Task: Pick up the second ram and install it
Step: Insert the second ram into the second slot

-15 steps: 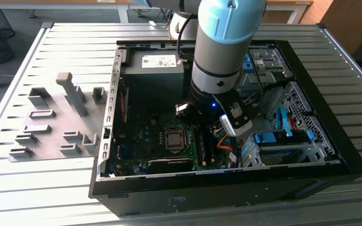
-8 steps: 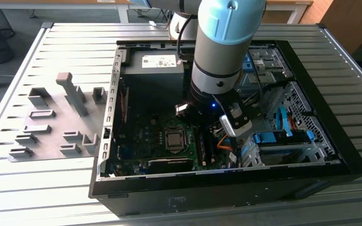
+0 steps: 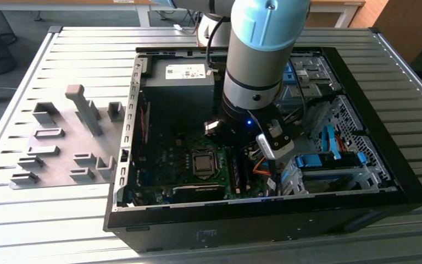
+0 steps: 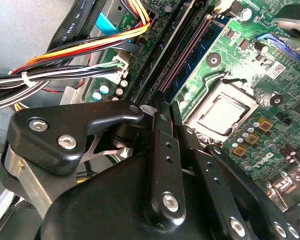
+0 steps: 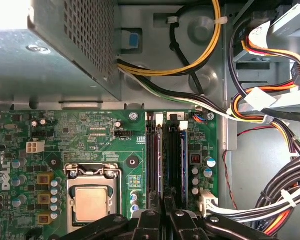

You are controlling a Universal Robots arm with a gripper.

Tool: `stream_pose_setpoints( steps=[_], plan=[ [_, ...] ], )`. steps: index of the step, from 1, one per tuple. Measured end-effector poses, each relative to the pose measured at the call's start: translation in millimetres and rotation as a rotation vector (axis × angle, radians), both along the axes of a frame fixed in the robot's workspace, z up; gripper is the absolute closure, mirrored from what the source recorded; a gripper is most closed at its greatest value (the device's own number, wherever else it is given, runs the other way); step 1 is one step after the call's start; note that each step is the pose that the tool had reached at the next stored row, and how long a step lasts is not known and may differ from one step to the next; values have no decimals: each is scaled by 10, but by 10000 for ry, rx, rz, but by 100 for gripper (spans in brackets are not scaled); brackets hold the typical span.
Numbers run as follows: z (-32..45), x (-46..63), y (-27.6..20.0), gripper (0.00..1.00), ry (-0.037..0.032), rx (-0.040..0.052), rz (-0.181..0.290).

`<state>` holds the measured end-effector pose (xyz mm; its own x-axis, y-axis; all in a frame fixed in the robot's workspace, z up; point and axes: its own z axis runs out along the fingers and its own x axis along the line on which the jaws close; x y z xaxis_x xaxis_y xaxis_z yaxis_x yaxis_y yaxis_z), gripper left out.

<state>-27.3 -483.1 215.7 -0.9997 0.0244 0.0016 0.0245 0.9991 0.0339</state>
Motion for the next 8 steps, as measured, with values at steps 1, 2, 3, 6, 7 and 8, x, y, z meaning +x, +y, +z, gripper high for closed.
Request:
stream_pose_setpoints(
  steps=[1,2,3,6,7,8],
  plan=[
    [0,0,0,86,0,18,0],
    [0,0,1,86,-1,36,0],
    [-1,0,0,86,-1,55,-1],
    [-4,0,1,86,-2,83,0],
    [-7,0,1,86,-2,83,-1],
    [-8,0,1,86,-1,83,0]
  ],
)
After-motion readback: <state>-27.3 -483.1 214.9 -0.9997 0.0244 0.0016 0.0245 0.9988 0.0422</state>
